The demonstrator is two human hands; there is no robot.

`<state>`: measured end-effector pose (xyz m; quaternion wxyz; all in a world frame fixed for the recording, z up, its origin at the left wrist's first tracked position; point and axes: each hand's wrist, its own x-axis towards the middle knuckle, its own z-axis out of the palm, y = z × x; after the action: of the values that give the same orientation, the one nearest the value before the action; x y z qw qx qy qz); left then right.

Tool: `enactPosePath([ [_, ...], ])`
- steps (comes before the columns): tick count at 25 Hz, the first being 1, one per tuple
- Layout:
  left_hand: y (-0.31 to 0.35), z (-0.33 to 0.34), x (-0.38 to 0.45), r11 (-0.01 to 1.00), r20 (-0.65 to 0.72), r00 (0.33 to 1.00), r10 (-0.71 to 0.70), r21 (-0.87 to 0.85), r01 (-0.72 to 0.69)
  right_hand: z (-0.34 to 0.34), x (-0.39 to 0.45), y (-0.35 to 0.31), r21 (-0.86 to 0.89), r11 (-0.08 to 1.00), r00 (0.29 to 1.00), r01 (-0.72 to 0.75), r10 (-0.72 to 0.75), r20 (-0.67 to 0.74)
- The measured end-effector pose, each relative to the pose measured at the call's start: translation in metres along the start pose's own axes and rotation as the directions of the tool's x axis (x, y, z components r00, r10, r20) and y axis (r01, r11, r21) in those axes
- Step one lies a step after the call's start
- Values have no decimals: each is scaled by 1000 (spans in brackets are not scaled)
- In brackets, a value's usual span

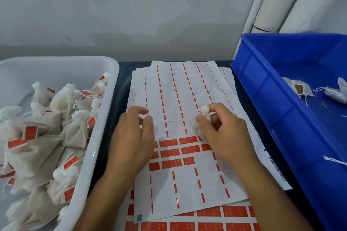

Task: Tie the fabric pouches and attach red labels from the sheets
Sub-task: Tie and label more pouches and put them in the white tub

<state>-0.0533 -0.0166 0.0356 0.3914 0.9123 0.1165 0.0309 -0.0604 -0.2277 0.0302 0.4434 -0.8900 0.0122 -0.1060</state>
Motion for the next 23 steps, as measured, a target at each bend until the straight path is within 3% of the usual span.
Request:
enactPosePath([
  [2, -10, -1, 2, 971, -18, 999, 28, 237, -23, 0, 0, 3, 24, 998, 997, -58, 59, -46],
  [4, -16, -2, 2, 933, 18, 1000, -1, 360, -5, 1, -1, 5, 54, 993, 994, -101, 104, -42],
  [8, -17, -4, 0, 932, 34, 999, 1, 362, -13, 4, 1, 5, 106, 981, 985, -165, 169, -27],
  [11, -13, -5, 0, 983, 61, 998, -9, 182, -2, 3, 0, 4, 129, 973, 980, -193, 199, -32],
  [14, -6, -4, 2, 990, 91, 996, -15, -137, 28, -1, 3, 5, 146, 972, 975, -185, 200, -98],
  [19, 2, -3, -4, 803, 308, 950, -44, -555, 217, -5, 11, 15, 204, 960, 964, -190, 222, -147],
  [23, 1, 1, -7, 670, 326, 942, -81, -682, 294, -2, 8, 14, 47, 989, 965, -144, 150, -213],
])
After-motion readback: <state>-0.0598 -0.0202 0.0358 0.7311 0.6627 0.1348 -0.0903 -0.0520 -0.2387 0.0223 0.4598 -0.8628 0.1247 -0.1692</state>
